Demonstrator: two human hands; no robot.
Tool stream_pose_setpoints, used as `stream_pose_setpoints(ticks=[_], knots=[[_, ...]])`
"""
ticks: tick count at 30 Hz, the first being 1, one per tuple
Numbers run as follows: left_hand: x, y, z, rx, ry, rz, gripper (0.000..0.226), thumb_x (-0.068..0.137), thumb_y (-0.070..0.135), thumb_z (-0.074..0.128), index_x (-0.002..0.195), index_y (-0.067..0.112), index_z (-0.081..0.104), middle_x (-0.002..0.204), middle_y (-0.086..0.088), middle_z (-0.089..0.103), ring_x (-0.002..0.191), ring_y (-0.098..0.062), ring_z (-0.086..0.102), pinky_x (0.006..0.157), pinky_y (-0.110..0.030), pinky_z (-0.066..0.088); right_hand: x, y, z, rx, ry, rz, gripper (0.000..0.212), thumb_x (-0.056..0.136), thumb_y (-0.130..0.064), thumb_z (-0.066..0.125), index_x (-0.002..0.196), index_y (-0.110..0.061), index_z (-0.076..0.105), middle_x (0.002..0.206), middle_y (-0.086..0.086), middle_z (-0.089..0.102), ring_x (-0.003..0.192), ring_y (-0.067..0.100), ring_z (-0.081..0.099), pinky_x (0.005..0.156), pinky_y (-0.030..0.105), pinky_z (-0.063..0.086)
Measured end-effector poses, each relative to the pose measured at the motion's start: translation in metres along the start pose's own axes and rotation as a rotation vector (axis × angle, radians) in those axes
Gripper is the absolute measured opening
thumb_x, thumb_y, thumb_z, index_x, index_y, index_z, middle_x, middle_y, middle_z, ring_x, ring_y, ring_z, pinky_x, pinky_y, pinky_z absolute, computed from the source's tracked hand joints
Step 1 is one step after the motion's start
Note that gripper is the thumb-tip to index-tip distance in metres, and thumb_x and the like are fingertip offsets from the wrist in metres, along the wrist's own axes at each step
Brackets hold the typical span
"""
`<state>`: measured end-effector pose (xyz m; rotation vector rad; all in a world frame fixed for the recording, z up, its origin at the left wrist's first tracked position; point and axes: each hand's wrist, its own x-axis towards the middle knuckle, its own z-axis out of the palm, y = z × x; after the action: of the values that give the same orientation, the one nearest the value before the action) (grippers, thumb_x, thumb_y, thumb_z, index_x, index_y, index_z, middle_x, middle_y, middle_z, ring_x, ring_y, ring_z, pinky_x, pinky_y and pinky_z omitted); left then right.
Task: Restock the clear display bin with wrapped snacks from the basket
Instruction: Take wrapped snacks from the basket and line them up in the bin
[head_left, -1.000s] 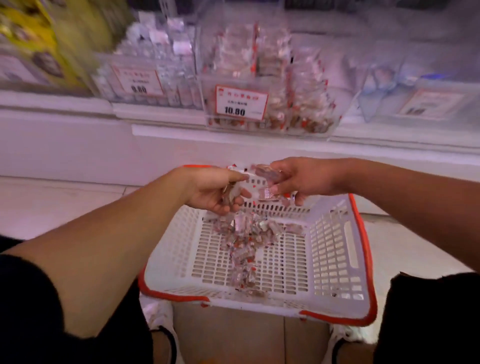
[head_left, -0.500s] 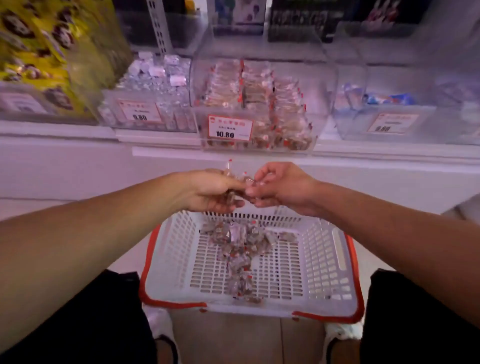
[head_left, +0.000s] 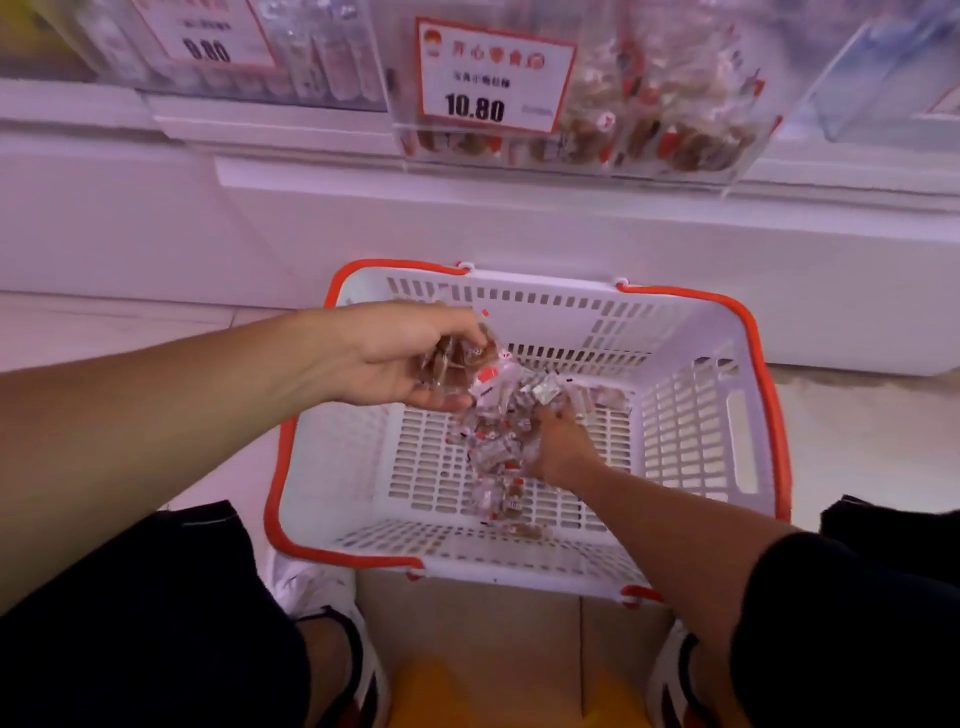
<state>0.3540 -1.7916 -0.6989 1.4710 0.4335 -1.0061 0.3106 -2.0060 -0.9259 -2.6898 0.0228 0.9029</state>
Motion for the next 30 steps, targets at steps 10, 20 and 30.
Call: stream_pose_setpoints(ticks=[10,20,30], knots=[[-0.003,0.016,-0.001,-0.116,-0.055,-0.027,0.028,0.088,-0.003,0.063,0.112,0.012,0.063,0.084,-0.006,0.073,0.074,-0.015,0.072,0.07,-0.043,0.062,-0.004,-0.012,-0.043,0.578,-0.352,0.162,0.022,0.085,0.003,0.066,0.101,-0.009,0.058,0.087,0.008,0.065,0.075,0.013,0.062,0.073,0.029,0.054],[-0.063,0.06,0.012,0.044,-0.253,0.166,0.025,0.083,0.003,0.068,0.108,0.004,0.069,0.097,-0.008,0.074,0.087,-0.015,0.073,0.077,-0.034,0.062,-0.124,-0.085,-0.255,1.061,-0.313,-0.435,0.019,0.064,-0.004,0.081,0.077,-0.01,0.069,0.078,0.007,0.067,0.069,0.015,0.069,0.065,0.025,0.059],[-0.128,0.116,0.05,0.384,-0.292,0.395,0.022,0.079,-0.014,0.071,0.09,0.006,0.07,0.09,-0.014,0.074,0.082,-0.022,0.074,0.06,-0.026,0.059,-0.205,-0.097,-0.328,0.763,0.307,-0.804,0.055,0.061,-0.01,0.086,0.111,-0.018,0.064,0.11,0.011,0.068,0.079,0.014,0.066,0.074,0.032,0.059]])
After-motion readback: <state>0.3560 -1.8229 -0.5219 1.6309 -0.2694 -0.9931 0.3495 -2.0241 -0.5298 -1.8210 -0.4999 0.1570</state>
